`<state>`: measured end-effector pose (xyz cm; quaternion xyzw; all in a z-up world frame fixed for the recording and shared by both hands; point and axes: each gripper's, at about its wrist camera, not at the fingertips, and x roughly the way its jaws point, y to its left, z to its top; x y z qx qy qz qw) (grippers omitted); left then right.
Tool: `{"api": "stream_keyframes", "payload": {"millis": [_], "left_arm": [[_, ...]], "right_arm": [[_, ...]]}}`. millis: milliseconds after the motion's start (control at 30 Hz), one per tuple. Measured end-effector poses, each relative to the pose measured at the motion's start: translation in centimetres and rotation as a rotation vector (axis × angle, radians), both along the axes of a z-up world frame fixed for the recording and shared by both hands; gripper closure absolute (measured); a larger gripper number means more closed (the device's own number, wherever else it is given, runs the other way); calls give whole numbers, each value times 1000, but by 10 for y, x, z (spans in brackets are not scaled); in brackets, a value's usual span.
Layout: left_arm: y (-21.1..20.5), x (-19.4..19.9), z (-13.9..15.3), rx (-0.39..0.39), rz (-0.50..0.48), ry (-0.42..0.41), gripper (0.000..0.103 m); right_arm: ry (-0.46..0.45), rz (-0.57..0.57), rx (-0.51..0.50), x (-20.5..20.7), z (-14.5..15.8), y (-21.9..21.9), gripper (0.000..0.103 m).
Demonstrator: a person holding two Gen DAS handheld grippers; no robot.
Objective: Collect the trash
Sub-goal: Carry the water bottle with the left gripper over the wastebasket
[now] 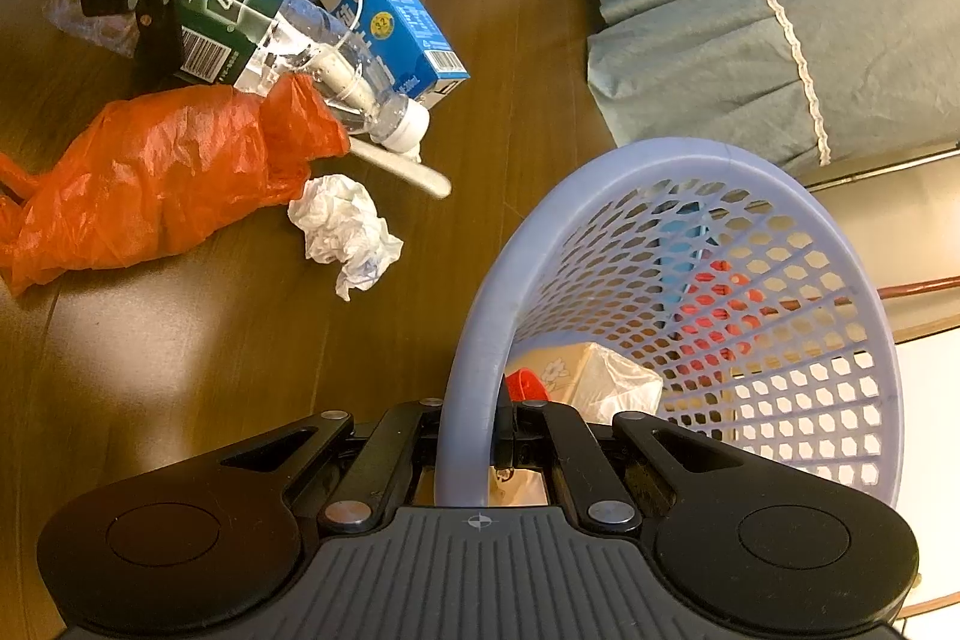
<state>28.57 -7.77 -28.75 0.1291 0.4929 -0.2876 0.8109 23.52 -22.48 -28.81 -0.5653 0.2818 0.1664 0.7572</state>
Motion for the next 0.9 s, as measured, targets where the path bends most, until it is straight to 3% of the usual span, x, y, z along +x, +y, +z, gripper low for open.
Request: {"api": "stream_keyframes", "payload": {"millis": [333, 900], "left_arm": [[19, 2, 16, -74, 108, 57, 46], [22, 1, 96, -205, 189, 42, 46]], "right_arm": [[0, -1, 3, 0, -1, 0, 103], [3, 1, 4, 1, 0, -1, 103]]}}
